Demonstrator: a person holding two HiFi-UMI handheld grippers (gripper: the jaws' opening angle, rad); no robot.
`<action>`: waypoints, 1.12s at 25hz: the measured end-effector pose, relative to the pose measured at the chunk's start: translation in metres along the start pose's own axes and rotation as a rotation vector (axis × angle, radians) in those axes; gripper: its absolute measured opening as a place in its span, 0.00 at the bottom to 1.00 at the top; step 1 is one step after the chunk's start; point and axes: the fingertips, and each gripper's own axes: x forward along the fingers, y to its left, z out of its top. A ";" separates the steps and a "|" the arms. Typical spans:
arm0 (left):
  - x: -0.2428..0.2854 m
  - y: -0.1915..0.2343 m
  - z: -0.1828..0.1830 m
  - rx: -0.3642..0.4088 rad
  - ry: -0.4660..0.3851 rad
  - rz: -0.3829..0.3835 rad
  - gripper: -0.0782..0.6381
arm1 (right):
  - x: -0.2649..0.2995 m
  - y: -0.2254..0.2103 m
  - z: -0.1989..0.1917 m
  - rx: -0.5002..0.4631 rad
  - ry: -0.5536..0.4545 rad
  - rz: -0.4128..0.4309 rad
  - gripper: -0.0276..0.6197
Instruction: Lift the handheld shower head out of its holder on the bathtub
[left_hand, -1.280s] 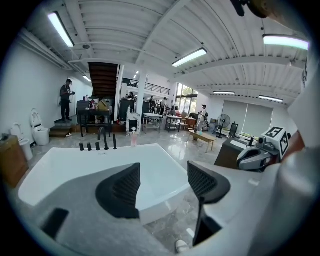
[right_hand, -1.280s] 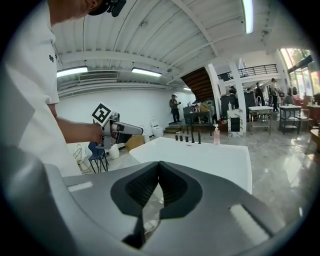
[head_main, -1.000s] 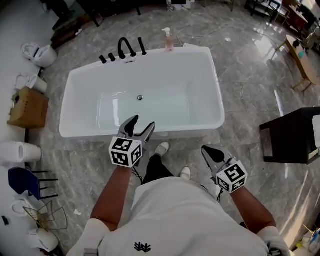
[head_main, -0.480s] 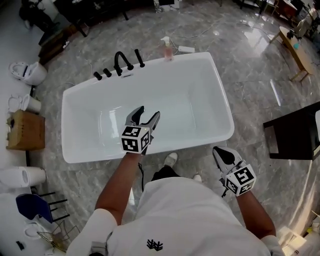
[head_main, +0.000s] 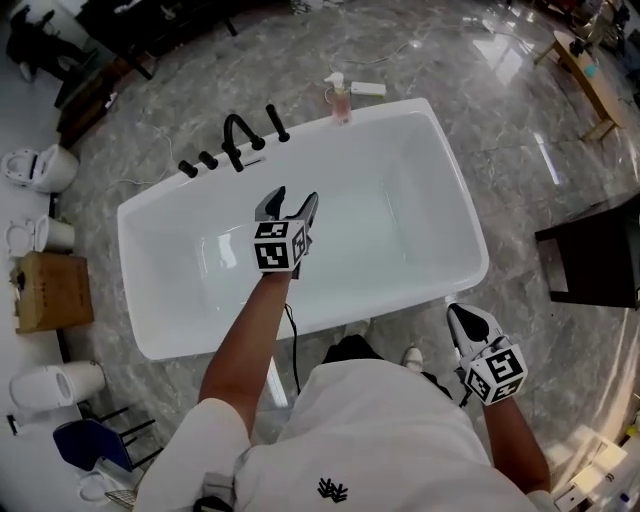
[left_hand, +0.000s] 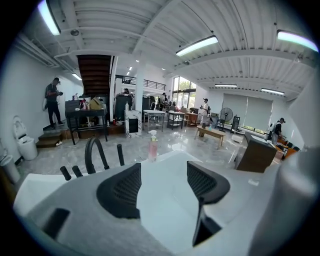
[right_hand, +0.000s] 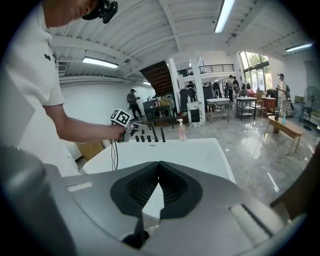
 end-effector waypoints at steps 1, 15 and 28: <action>0.012 0.010 0.001 0.002 0.002 0.009 0.52 | 0.005 -0.001 0.000 0.007 0.007 -0.009 0.06; 0.144 0.125 0.007 0.011 0.050 0.096 0.51 | 0.051 -0.015 -0.007 0.080 0.110 -0.088 0.06; 0.241 0.204 -0.005 0.028 0.116 0.161 0.51 | 0.072 -0.028 -0.030 0.134 0.211 -0.137 0.06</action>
